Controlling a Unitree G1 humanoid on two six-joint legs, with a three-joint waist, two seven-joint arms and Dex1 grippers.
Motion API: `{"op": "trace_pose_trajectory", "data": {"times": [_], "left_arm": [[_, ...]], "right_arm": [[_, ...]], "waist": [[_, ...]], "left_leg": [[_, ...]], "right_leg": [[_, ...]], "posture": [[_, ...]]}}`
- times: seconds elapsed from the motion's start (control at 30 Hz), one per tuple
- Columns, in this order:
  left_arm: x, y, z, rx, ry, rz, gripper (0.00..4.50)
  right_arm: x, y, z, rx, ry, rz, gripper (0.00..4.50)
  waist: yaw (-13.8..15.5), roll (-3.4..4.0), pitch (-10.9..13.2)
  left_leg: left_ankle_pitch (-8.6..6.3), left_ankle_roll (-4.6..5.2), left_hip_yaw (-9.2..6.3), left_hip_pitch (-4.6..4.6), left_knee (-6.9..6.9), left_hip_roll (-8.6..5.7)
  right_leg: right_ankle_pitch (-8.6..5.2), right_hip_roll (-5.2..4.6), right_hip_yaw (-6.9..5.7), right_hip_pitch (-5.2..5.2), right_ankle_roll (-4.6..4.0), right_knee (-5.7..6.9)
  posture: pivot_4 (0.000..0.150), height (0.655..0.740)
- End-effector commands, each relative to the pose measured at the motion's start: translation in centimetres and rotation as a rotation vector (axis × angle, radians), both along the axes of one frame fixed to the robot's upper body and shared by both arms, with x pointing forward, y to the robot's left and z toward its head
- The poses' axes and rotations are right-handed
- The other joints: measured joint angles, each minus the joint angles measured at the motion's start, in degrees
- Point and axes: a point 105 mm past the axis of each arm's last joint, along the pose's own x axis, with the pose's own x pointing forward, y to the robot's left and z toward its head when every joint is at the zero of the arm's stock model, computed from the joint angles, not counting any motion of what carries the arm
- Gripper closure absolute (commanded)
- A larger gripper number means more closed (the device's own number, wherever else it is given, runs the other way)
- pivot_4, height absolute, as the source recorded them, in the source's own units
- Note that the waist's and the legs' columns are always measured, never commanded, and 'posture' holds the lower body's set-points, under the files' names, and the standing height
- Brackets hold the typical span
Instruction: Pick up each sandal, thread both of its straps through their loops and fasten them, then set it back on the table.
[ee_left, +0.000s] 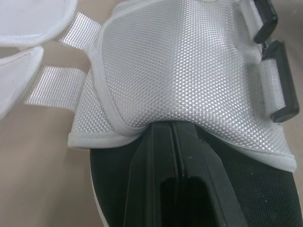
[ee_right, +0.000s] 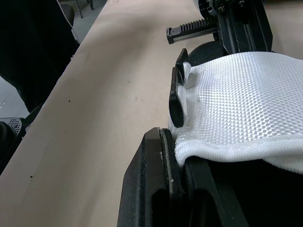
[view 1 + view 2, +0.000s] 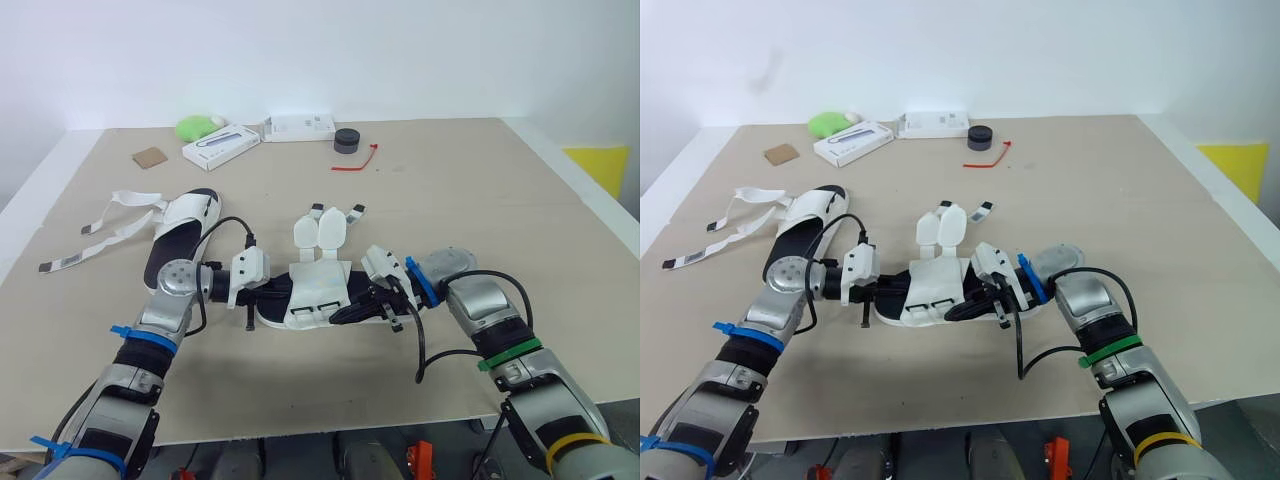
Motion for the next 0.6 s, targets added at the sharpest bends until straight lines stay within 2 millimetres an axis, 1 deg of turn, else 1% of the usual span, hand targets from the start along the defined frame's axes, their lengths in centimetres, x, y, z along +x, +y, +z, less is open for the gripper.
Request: {"op": "trace_pose_trajectory", "data": {"times": [0.03, 0.13, 0.23, 0.37, 0.5, 0.6], "left_arm": [[-3.5, -0.8, -4.8, 0.146, 0.144, -0.203, 4.46], [-3.3, -0.6, -4.8, 0.157, 0.165, -0.203, 4.46], [-2.8, -0.4, -5.2, 0.172, 0.192, -0.179, 4.46], [-2.5, -0.8, -5.2, 0.074, 0.260, -0.111, 4.46], [-3.2, -0.6, -6.3, 0.030, 0.319, -0.060, 4.46], [-4.0, -0.4, -7.2, 0.018, 0.359, -0.037, 4.46]], "right_arm": [[-0.5, 1.3, 1.1, 0.055, -0.027, 0.043, 4.50], [-0.5, 1.4, 1.1, 0.056, -0.027, 0.040, 4.50], [-0.6, 1.3, 1.1, 0.049, -0.032, 0.038, 4.50], [-0.5, 1.3, 1.2, 0.054, -0.039, 0.026, 4.50], [-0.8, 1.3, 1.4, 0.059, -0.043, 0.024, 4.50], [-0.9, 1.3, 1.5, 0.058, -0.043, 0.020, 4.50]], "waist": [[-0.03, 0.00, -0.01], [-0.12, 0.07, -0.06], [-0.13, 0.12, -0.18], [-0.12, 0.24, -0.49], [-0.11, 0.40, -0.73], [-0.11, 0.47, -1.04]], "left_leg": [[0.00, 0.00, 0.00, 0.00, -0.02, 0.00], [-0.10, -0.09, 0.00, 0.01, -0.06, 0.01], [-0.25, -0.06, -0.01, 0.01, -0.06, 0.02], [-0.28, -0.05, -0.01, 0.04, -0.05, 0.01], [-0.28, -0.05, -0.02, 0.06, -0.04, 0.01], [-0.36, -0.07, -0.02, 0.07, -0.05, 0.01]], "right_leg": [[-0.02, 0.00, 0.00, 0.00, -0.01, 0.00], [-0.13, 0.01, 0.00, -0.02, -0.03, 0.00], [-0.16, 0.04, -0.01, -0.01, 0.14, 0.00], [-0.19, 0.04, -0.01, 0.05, 0.17, 0.00], [-0.30, 0.03, 0.00, 0.07, -0.02, 0.00], [-0.37, 0.03, 0.00, 0.08, 0.08, 0.00]], "posture": [[0.150, 0.7400], [0.150, 0.7400], [0.150, 0.7400], [0.150, 0.7400], [0.150, 0.7400], [0.150, 0.7400]]}}
